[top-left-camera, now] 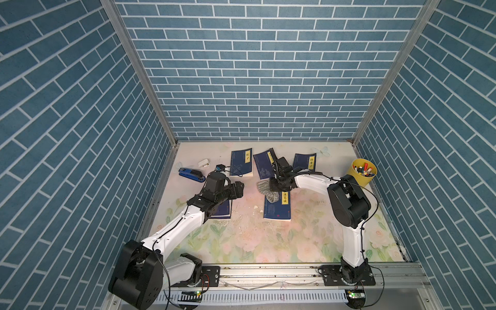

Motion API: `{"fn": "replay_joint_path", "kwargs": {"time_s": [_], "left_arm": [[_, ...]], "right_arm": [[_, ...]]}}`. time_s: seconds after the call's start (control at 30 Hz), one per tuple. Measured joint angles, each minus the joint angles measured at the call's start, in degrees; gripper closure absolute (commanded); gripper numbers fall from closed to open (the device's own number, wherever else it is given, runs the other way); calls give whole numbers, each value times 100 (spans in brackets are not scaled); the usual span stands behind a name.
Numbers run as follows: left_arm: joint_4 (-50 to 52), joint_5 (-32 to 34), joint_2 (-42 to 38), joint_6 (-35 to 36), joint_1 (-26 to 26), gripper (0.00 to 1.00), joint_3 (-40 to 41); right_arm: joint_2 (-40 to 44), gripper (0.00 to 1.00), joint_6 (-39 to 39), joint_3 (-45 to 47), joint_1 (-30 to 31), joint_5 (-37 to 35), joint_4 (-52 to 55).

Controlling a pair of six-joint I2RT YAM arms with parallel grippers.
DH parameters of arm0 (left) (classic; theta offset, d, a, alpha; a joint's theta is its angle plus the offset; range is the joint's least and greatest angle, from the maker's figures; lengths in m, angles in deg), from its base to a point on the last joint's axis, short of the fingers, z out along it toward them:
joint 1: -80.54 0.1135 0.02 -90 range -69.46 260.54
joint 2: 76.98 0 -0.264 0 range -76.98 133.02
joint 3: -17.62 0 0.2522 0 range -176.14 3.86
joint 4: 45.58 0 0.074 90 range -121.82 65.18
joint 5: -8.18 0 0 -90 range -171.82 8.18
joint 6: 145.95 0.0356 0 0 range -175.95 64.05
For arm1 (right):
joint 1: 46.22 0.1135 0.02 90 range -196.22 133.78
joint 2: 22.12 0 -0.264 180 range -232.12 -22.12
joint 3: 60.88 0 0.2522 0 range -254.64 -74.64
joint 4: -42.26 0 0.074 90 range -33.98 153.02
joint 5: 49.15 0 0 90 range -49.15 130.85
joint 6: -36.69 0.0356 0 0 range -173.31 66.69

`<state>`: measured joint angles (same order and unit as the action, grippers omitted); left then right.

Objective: Wipe the cover of the book
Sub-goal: Wipe the dirt from the cover of the book.

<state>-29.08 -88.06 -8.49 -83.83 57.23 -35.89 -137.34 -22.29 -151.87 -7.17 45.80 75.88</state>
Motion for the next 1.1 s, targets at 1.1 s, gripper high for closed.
{"fn": "replay_joint_path", "kwargs": {"time_s": [1.1], "left_arm": [[-107,4,514,7,9,11,-184]], "right_arm": [[1676,100,232,2247,304,-702,-422]]}}
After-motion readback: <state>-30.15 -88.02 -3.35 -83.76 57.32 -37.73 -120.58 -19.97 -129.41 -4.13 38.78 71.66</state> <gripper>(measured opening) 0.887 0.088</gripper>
